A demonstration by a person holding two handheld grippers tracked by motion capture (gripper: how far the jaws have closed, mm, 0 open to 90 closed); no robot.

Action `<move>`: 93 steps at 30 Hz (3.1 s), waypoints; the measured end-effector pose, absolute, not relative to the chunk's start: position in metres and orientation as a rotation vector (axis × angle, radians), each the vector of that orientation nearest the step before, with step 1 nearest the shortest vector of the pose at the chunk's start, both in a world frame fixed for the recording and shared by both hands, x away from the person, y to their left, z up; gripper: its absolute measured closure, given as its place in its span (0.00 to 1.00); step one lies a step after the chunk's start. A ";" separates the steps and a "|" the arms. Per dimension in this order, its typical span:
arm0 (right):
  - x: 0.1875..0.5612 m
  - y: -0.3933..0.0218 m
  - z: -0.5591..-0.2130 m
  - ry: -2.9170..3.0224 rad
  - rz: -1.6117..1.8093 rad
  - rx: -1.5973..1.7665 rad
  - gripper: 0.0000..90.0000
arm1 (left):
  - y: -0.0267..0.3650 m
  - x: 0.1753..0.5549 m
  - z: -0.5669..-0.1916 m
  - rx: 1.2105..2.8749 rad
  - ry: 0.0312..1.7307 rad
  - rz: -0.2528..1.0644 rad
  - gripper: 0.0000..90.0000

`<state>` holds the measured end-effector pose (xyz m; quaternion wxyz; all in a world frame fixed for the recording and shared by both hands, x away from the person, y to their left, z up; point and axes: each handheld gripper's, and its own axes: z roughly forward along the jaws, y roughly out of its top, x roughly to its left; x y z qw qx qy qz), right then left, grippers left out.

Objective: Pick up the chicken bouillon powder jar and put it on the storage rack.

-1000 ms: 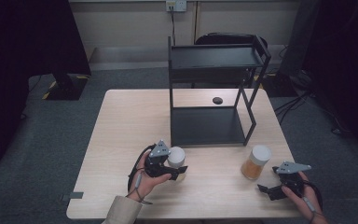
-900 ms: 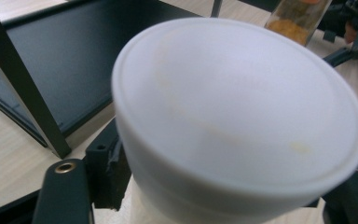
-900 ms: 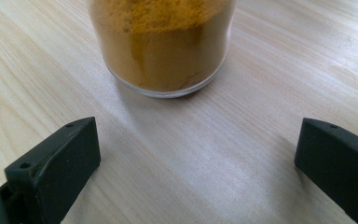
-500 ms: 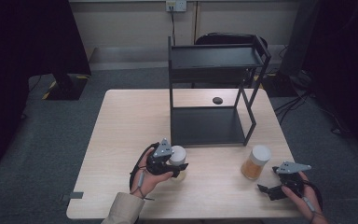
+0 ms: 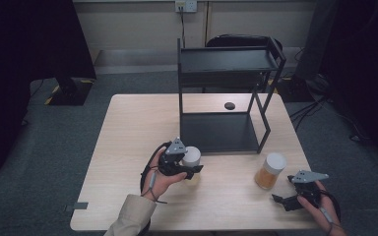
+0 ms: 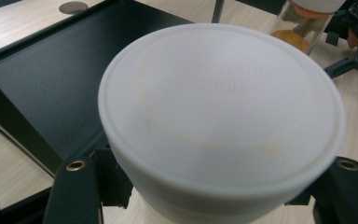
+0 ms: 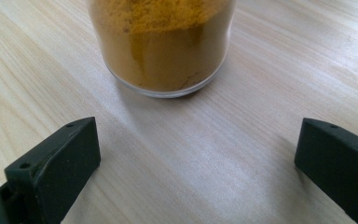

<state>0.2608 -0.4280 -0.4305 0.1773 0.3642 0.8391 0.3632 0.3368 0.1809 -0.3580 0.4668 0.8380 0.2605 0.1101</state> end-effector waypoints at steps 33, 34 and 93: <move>0.261 -0.428 -0.430 2.375 1.027 1.032 0.00 | 0.157 0.371 -0.314 2.036 0.654 0.273 0.39; 0.261 -0.428 -0.430 2.375 1.027 1.032 0.00 | 0.155 0.372 -0.311 2.036 0.656 0.279 0.39; 0.261 -0.428 -0.431 2.374 1.029 1.031 0.00 | 0.134 0.411 -0.210 2.003 0.640 0.310 0.39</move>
